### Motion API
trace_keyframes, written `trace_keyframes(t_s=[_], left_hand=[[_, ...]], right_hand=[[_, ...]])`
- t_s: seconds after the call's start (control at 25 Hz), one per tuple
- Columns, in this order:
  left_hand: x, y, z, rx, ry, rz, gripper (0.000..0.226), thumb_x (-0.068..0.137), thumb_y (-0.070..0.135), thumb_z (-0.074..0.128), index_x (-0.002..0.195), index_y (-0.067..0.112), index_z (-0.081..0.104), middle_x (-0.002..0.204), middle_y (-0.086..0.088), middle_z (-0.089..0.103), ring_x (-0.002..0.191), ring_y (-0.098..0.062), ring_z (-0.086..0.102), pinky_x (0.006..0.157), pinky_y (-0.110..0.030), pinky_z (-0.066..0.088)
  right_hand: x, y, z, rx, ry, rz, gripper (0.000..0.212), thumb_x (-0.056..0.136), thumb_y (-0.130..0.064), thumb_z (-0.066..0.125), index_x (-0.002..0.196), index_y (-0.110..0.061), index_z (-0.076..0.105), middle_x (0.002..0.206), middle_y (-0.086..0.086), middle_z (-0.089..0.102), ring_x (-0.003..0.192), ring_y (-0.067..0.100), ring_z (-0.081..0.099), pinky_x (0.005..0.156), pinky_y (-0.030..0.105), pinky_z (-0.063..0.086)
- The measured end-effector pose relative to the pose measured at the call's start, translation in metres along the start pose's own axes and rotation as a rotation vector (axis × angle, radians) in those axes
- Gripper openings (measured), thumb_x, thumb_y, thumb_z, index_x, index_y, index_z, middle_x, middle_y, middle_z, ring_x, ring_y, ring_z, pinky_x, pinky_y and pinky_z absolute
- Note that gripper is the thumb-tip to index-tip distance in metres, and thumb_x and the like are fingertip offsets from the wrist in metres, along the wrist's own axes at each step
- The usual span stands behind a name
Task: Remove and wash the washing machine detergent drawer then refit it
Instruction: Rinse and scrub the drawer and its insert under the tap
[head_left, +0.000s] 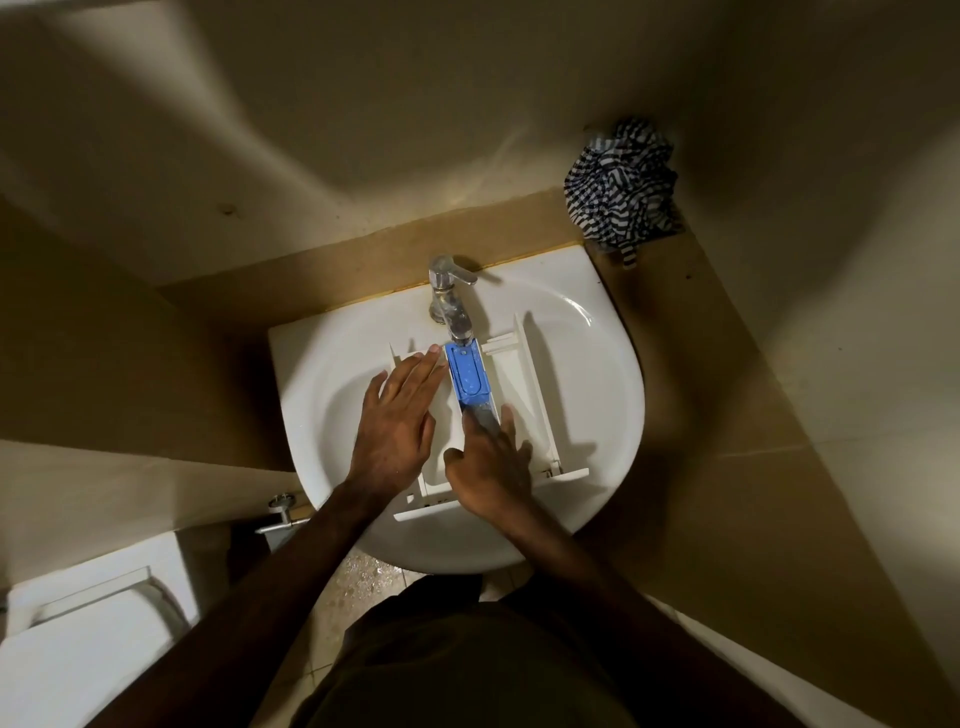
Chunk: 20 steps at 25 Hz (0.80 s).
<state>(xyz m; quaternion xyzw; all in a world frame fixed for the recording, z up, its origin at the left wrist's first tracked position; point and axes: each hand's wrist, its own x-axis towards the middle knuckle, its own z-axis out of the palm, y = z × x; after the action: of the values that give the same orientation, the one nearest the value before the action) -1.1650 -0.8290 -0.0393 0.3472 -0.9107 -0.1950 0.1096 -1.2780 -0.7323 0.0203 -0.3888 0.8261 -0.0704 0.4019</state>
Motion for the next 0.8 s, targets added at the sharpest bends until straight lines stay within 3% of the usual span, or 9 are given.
trace_keyframes(t_s=[0.24,0.32,0.4,0.52,0.64,0.8], left_hand=[[-0.002,0.000,-0.002,0.013,0.002,0.006,0.071,0.090,0.016,0.042,0.161,0.020,0.036,0.171,0.000,0.029,0.157,-0.023,0.027,0.124,-0.054,0.028],[-0.002,-0.002,-0.002,0.007,-0.002,0.012,0.072,0.090,0.018,0.039,0.162,0.020,0.035,0.172,0.001,0.028,0.157,-0.022,0.026,0.124,-0.054,0.028],[-0.002,-0.002,-0.002,0.005,-0.011,0.002,0.073,0.089,0.018,0.040,0.162,0.021,0.033,0.172,0.002,0.026,0.158,-0.022,0.025,0.124,-0.054,0.028],[-0.003,0.000,-0.003,-0.003,-0.023,-0.003,0.075,0.089,0.014,0.046,0.162,0.021,0.033,0.173,0.001,0.026,0.158,-0.022,0.024,0.123,-0.056,0.028],[-0.002,0.002,-0.007,0.004,-0.020,-0.004,0.074,0.088,0.012,0.047,0.161,0.019,0.037,0.171,-0.001,0.030,0.157,-0.025,0.028,0.123,-0.058,0.029],[-0.001,0.006,-0.013,0.005,-0.028,-0.019,0.070,0.089,0.015,0.044,0.159,0.016,0.042,0.169,-0.004,0.035,0.155,-0.029,0.033,0.122,-0.061,0.029]], right_hand=[[-0.021,0.011,-0.003,-0.206,-0.064,0.008,0.061,0.102,-0.045,0.047,0.156,-0.018,0.038,0.165,0.011,0.034,0.156,0.034,0.018,0.126,0.062,0.008],[-0.019,0.004,-0.003,-0.124,-0.038,0.035,0.059,0.101,-0.046,0.048,0.151,-0.014,0.043,0.162,0.012,0.038,0.155,0.034,0.021,0.125,0.060,0.014],[-0.012,-0.013,-0.002,0.017,0.076,0.052,0.063,0.103,-0.047,0.048,0.154,-0.010,0.039,0.164,0.011,0.037,0.156,0.035,0.021,0.126,0.055,0.020],[-0.009,-0.027,0.007,0.101,0.192,0.066,0.068,0.106,-0.049,0.043,0.161,-0.011,0.027,0.168,0.010,0.031,0.159,0.036,0.012,0.128,0.052,0.016],[-0.010,-0.011,0.010,-0.090,0.104,0.033,0.062,0.108,-0.046,0.039,0.161,-0.016,0.028,0.171,0.010,0.025,0.160,0.034,0.008,0.126,0.057,0.016],[-0.023,0.013,0.005,-0.263,0.007,-0.039,0.057,0.107,-0.049,0.035,0.150,-0.014,0.044,0.161,0.016,0.042,0.156,0.034,0.020,0.123,0.061,0.011]])
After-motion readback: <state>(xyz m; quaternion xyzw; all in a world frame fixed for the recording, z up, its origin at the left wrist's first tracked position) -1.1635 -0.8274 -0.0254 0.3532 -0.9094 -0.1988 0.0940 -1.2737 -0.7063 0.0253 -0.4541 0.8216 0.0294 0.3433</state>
